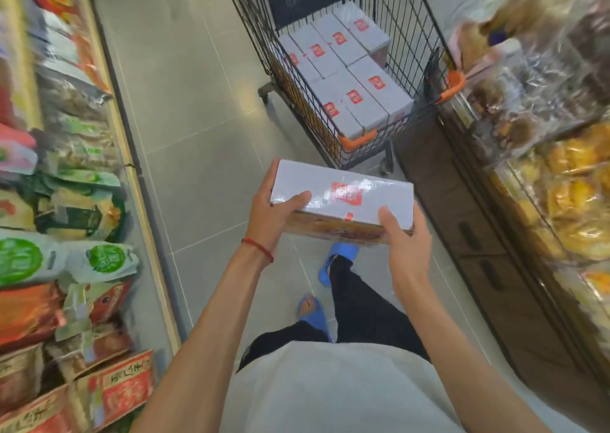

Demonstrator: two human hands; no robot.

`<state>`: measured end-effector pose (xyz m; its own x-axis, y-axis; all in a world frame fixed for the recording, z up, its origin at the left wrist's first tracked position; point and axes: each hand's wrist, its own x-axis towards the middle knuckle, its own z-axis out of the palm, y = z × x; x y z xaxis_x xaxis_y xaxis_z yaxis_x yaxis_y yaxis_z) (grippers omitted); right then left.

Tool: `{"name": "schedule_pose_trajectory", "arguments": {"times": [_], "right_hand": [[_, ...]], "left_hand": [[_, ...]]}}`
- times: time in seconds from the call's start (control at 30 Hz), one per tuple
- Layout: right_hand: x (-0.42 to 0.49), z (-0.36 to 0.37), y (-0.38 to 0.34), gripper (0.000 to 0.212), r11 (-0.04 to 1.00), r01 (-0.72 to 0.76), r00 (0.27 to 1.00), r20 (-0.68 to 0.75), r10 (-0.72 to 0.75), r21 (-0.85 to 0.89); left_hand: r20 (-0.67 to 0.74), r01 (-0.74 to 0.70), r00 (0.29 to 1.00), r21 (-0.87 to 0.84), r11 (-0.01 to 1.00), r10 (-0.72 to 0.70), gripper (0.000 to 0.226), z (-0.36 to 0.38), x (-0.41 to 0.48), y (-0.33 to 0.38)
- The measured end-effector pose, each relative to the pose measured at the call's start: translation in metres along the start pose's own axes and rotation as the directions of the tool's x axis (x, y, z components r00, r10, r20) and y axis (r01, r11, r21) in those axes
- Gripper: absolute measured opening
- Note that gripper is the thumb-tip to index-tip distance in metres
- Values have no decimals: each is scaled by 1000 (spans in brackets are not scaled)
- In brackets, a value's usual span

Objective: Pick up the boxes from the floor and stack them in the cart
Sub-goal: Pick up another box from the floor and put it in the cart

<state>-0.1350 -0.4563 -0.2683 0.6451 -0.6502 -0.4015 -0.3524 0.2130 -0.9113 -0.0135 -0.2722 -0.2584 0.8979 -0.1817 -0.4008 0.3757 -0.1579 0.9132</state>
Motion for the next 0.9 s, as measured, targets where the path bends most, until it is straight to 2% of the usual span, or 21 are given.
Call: {"name": "schedule_pose_trajectory", "arguments": {"times": [0.2,0.27,0.37,0.57,0.7,0.9], "right_hand": [[100,22,-42,52,1000,26,998,-53,-26,-12],[124,25,-55,52,999,36,996,-76,-39,-36],[163,31,-80,43,999,33,995,-93,-35,-29],[231,42,-112,54,999,45,983,-180,-43,3],[271,50,-121,55,1000,27,967,-252,-24,7],[324,70,-131,57,997,-58,932,-354,75,59]], "left_hand": [[42,-58,998,37,998,56,56,40,102,55],[75,-78,994,49,996,74,58,52,127,73],[104,-82,992,38,996,78,74,69,166,97],[162,-101,983,98,990,84,91,101,240,137],[265,-86,964,169,982,39,91,123,297,158],[459,-127,887,333,934,-43,80,158,385,181]]}}
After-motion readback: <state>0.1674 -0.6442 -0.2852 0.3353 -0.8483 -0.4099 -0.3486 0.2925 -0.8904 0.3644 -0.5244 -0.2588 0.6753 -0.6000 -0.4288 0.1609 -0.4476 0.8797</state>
